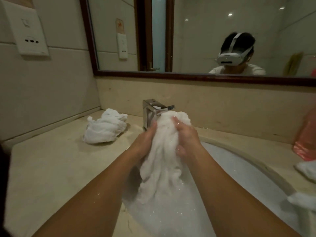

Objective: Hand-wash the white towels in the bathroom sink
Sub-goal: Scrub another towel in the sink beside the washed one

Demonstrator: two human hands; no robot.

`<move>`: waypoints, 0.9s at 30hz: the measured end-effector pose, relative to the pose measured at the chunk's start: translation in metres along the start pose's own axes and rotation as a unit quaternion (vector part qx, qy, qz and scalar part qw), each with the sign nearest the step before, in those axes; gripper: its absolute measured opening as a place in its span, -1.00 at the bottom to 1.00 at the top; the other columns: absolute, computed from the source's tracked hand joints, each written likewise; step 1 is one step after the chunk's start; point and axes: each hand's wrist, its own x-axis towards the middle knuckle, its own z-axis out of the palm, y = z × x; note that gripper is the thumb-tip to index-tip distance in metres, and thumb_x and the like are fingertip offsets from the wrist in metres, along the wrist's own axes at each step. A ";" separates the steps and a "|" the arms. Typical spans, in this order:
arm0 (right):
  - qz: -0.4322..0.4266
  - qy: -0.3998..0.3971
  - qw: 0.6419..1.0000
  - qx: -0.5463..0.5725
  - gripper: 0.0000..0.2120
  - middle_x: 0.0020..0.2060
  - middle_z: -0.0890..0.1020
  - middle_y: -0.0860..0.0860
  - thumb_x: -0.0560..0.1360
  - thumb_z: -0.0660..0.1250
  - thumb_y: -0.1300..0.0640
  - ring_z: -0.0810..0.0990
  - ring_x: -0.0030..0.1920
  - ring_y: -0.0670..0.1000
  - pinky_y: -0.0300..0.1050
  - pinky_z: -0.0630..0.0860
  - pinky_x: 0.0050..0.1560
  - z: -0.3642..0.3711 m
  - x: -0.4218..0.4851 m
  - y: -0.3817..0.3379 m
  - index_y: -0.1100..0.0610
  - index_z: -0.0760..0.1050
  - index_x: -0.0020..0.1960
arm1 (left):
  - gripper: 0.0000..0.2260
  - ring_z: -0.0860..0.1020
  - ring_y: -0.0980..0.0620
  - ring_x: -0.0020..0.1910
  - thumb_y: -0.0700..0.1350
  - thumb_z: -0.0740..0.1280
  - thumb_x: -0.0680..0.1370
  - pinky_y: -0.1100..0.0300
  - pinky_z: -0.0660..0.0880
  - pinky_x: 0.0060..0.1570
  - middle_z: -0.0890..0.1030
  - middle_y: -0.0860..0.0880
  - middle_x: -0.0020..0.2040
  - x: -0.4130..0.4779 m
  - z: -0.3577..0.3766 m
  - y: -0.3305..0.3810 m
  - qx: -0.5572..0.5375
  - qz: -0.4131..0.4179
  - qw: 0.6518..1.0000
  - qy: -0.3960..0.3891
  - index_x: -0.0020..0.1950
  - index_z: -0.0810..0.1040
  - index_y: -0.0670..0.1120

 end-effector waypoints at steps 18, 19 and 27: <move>0.018 -0.022 0.999 -0.031 -0.61 0.10 0.76 0.18 0.61 0.40 -0.05 0.76 0.11 0.23 0.31 0.64 0.24 -0.003 0.012 0.009 0.15 0.61 0.33 | -0.64 0.70 -0.15 0.17 0.16 0.42 0.59 -0.23 0.59 0.26 0.72 -0.10 0.16 0.021 0.010 0.003 -0.240 0.051 0.969 0.037 0.29 0.57 -0.01; 0.047 -0.027 0.998 -0.013 -0.58 0.10 0.75 0.21 0.64 0.37 -0.09 0.75 0.12 0.25 0.27 0.64 0.23 -0.004 0.012 0.007 0.20 0.62 0.32 | -0.61 0.69 -0.10 0.16 0.21 0.42 0.58 -0.19 0.60 0.24 0.70 -0.06 0.19 0.021 0.012 0.001 -0.212 0.056 0.975 0.038 0.31 0.52 0.04; 0.002 -0.064 0.996 -0.058 -0.26 0.11 0.75 0.21 0.27 0.71 -0.20 0.76 0.10 0.26 0.39 0.64 0.20 -0.001 0.016 0.022 0.06 0.55 0.33 | -0.80 0.74 0.04 -0.04 0.11 0.44 0.60 0.05 0.70 -0.01 0.76 0.02 0.03 0.021 0.008 0.001 -0.130 0.086 0.983 0.097 0.17 0.64 0.06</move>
